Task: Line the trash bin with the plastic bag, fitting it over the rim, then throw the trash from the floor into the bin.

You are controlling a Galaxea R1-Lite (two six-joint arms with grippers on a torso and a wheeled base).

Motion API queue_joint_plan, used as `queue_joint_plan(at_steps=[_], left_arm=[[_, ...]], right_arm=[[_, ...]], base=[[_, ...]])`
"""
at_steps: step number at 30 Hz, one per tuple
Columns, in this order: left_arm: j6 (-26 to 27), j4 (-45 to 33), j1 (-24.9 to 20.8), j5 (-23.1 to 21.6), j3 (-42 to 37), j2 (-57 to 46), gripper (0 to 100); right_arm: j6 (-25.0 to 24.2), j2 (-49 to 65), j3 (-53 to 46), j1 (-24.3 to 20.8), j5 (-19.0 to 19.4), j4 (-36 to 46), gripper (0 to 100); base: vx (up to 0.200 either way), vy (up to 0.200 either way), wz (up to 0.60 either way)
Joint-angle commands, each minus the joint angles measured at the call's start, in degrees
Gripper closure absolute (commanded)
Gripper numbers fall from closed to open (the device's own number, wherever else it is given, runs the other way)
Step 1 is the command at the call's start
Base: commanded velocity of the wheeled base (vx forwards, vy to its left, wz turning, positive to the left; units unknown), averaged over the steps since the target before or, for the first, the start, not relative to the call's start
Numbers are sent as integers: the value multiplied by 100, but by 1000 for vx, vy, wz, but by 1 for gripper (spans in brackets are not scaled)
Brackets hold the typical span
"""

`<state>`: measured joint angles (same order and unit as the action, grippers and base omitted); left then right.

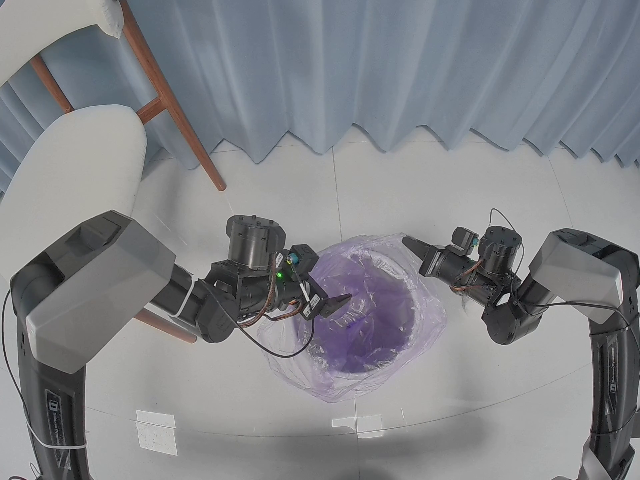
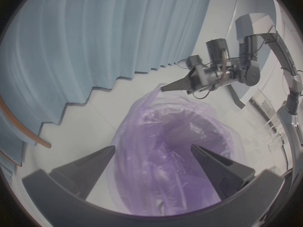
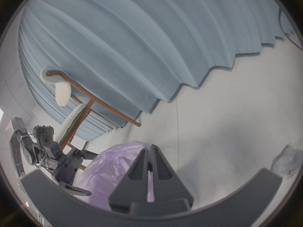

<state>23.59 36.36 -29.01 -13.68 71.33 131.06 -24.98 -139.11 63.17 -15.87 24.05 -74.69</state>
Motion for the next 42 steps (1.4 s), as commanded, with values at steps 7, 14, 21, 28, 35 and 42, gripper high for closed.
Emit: queue_joint_plan(at_steps=[7, 14, 21, 28, 35, 42], left_arm=[[-30, 2, 326, 67, 487, 262, 100], [-707, -7, 432, 67, 892, 192, 100], [-1691, -68, 379, 76, 997, 121, 100], [-2895, -59, 537, 58, 742, 491, 100], [-3976, -15, 634, 67, 681, 877, 100], [-4899, 11, 625, 58, 777, 1053, 100]], right_arm=[[2, 77, -42, -65, 3, -54, 100], [11, 59, -297, -65, 3, -283, 100], [2, 33, -428, -65, 3, -379, 100], [2, -213, -411, -21, 3, -388, 100], [-7, -530, -235, 67, 3, -379, 100], [-16, -837, 55, 93, 3, -371, 100]], base=[[0, 0, 0], [0, 0, 0], [0, 0, 0], [0, 0, 0], [0, 0, 0], [0, 0, 0]])
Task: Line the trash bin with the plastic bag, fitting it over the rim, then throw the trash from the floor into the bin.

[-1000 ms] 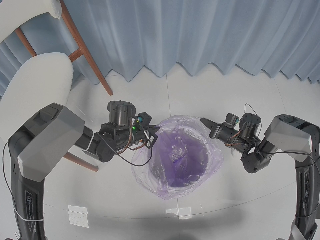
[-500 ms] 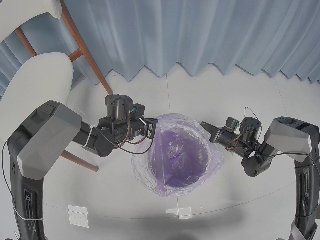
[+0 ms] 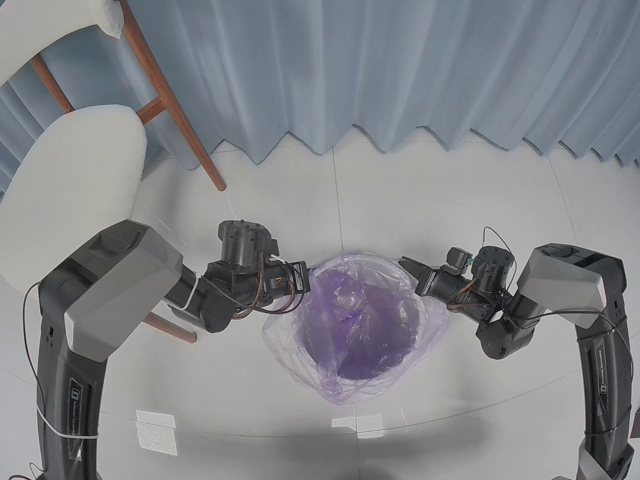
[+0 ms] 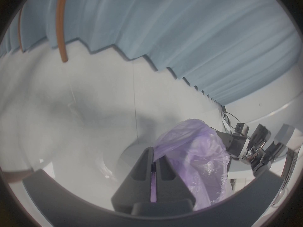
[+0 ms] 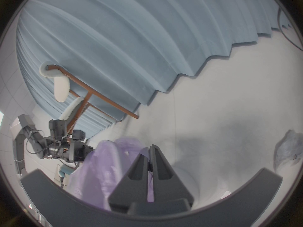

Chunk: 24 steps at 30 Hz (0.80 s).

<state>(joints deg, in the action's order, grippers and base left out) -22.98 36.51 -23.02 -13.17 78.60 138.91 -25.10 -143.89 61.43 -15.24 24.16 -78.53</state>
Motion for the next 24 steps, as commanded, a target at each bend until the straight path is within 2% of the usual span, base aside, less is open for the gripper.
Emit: queue_joint_plan(at_steps=[1, 6, 10, 16, 17, 18, 19, 24], left_arm=[[-339, -4, 34, 16, 67, 259, 100], [-717, 251, 52, 25, 102, 206, 100], [-717, 515, 60, 51, 111, 215, 100], [-734, 515, 139, 112, 41, 4, 100], [-734, 515, 139, 112, 32, -13, 100], [-726, 462, 148, 112, -82, -189, 100], [-726, 462, 148, 112, -91, -198, 0], [-717, 568, 166, 130, -680, -752, 0]], right_arm=[[-12, -386, 291, 30, -17, 13, 100], [-74, -395, 554, 21, -17, 31, 100], [-83, -403, 598, 30, -17, 48, 100], [-83, -316, 510, 30, -26, 48, 100], [-83, -307, 510, 30, -26, 48, 0], [-83, -219, 475, 47, -26, 66, 0], [-83, -210, 467, 47, -26, 66, 0], [-267, 265, -131, 162, -8, -154, 0]], base=[[0, 0, 0], [0, 0, 0], [0, 0, 0], [0, 0, 0], [0, 0, 0], [0, 0, 0], [0, 0, 0], [0, 0, 0]])
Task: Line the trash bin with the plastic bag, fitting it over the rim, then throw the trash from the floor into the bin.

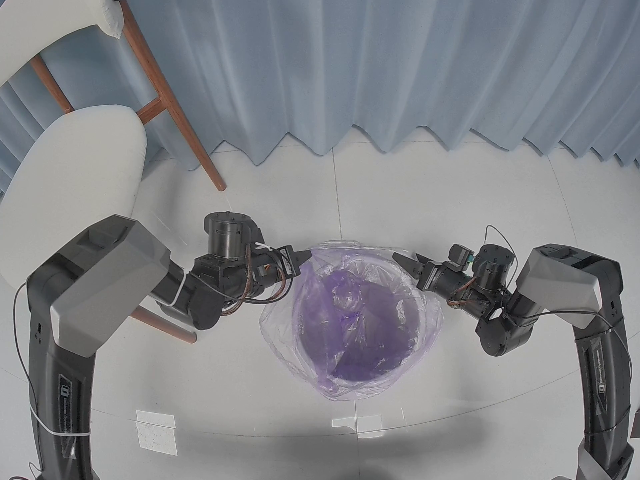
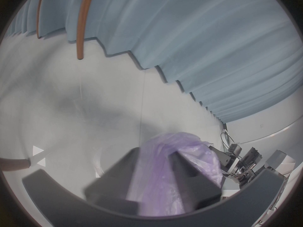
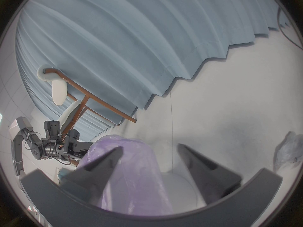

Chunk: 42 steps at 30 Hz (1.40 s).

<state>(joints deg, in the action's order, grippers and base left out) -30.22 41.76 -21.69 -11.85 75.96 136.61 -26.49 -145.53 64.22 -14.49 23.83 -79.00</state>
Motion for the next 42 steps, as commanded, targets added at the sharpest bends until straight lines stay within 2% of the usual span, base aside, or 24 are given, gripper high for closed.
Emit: queue_joint_plan(at_steps=[1, 4, 7, 11, 14, 17, 20, 23, 24, 25, 27, 29, 34, 39, 42], left_arm=[[-10, 148, 51, -10, -661, -758, 0], [-177, 350, 15, -37, -1136, -1145, 0], [-406, 411, -81, -54, -1690, -1382, 0], [-406, 622, -81, -2, -1997, -1409, 0], [-397, 1027, -90, 288, -2692, -1883, 0], [-423, 1079, -257, 684, -3254, -2560, 0], [-441, 1079, -283, 710, -3755, -3334, 0], [-441, 1071, -283, 710, -3887, -3694, 0], [-441, 1062, -275, 737, -4019, -4142, 0], [-441, 1062, -275, 745, -4036, -4160, 0], [-414, 1079, -248, 772, -4265, -4538, 0], [-406, 1079, -231, 772, -4458, -4784, 0], [-397, 1079, -152, 763, -4898, -5065, 0], [-388, 1079, 94, 763, -4907, -5074, 0], [-388, 1079, 200, 763, -4889, -5074, 0]], right_arm=[[-313, 605, -656, 131, 43, -213, 0], [-664, 939, -1122, 210, 113, -327, 0], [-981, 1273, -1676, 298, 350, -345, 0], [-1069, 1510, -2133, 351, 482, -424, 0], [-893, 1660, -2511, 781, 447, -433, 0], [-427, 1633, -2520, 1212, 447, -266, 0], [-14, 1616, -2449, 1652, 412, 262, 0], [91, 1598, -2335, 1854, 359, 631, 0], [153, 1580, -1975, 2073, 104, 1369, 0], [153, 1580, -1948, 2091, 86, 1422, 0], [162, 1493, -1491, 2364, -397, 2477, 0], [170, 1413, -1219, 2495, -599, 2969, 0], [188, 956, -683, 2627, -854, 3347, 0], [373, 315, -199, 2689, -1206, 3356, 0], [373, 104, -32, 2680, -1223, 3426, 0]], base=[[0, 0, 0], [0, 0, 0], [0, 0, 0], [0, 0, 0], [0, 0, 0], [0, 0, 0], [0, 0, 0], [0, 0, 0], [0, 0, 0], [0, 0, 0], [0, 0, 0], [0, 0, 0], [0, 0, 0], [0, 0, 0], [0, 0, 0]])
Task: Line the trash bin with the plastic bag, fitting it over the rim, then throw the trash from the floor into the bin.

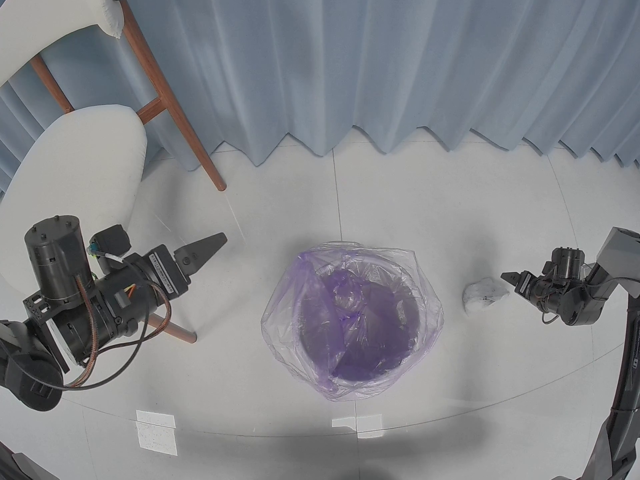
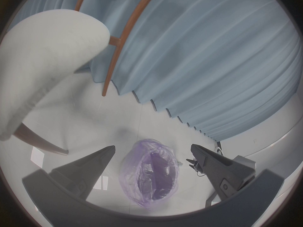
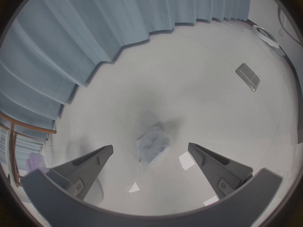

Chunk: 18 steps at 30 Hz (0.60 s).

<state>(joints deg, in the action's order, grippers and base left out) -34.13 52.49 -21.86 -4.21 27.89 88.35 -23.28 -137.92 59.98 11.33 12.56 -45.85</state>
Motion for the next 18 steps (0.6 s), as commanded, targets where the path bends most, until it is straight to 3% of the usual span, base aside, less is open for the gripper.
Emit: queue_joint_plan(at_steps=[1, 18], left_arm=[[12, 7, 235, -1, -91, -256, 0], [284, 7, 419, -10, -126, -265, 0]], right_arm=[[52, -692, 427, 98, -95, 164, 0], [-9, -1474, 2334, -201, -201, 1509, 0]], base=[[0, 0, 0], [0, 0, 0]])
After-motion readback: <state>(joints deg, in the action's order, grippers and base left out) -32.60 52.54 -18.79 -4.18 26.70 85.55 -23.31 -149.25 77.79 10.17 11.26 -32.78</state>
